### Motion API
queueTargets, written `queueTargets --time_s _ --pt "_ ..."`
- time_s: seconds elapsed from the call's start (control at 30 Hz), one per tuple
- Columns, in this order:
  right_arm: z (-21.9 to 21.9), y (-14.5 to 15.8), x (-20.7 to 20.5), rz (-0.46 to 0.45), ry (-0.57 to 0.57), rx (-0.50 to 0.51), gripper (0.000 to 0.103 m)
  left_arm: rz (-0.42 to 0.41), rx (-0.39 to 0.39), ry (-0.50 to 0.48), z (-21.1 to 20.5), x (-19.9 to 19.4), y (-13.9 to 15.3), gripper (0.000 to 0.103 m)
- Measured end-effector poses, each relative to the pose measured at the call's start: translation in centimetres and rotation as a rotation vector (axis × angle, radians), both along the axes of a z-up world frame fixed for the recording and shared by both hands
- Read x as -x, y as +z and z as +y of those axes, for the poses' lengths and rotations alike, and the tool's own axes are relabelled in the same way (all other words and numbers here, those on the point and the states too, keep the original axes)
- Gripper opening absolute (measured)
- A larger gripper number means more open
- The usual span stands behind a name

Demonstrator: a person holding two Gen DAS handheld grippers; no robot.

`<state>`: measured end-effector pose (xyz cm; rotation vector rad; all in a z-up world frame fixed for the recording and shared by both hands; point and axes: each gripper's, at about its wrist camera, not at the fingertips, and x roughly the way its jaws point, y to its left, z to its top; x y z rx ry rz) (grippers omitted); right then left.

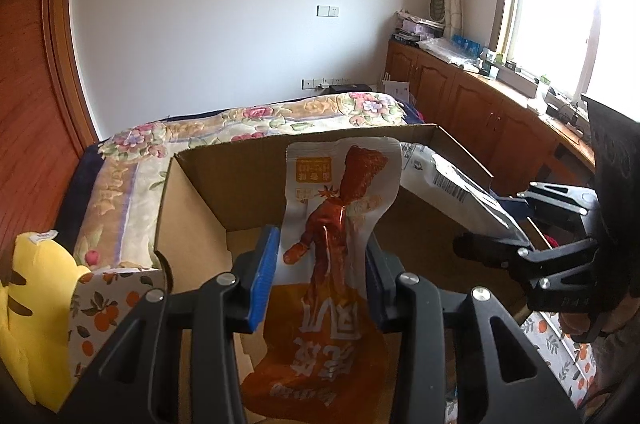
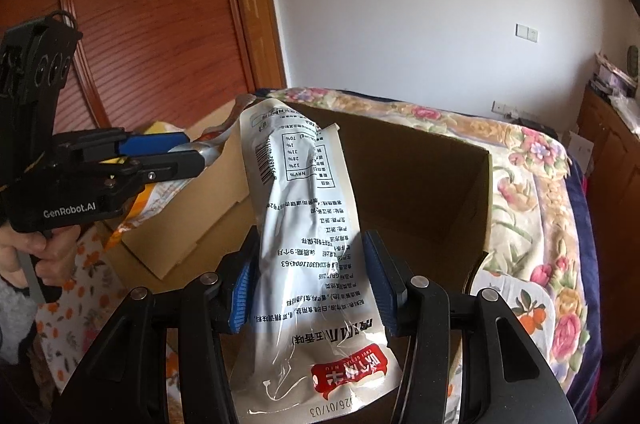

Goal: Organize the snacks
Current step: 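Carry both packets over the cardboard box with both grippers, then open both grippers to drop the packets into the box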

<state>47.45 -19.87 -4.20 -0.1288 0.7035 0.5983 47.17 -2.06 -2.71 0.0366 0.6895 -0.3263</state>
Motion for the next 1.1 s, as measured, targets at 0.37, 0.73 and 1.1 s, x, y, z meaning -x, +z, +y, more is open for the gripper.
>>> queueTargets --time_s 0.37,0.73,1.1 --pt "1.6 -1.7 0.3 0.018 -0.014 0.065 0.054 0.037 0.002 0.0 -0.7 -1.2 -1.5 0.045" --pt "2.0 -2.3 1.0 0.028 -0.016 0.073 0.06 0.015 -0.035 0.01 -0.8 -0.2 -1.1 0.049" --pt "0.4 -0.4 2.3 0.018 -0.056 0.053 0.065 -0.006 -0.05 0.019 -0.6 1.8 0.5 0.054"
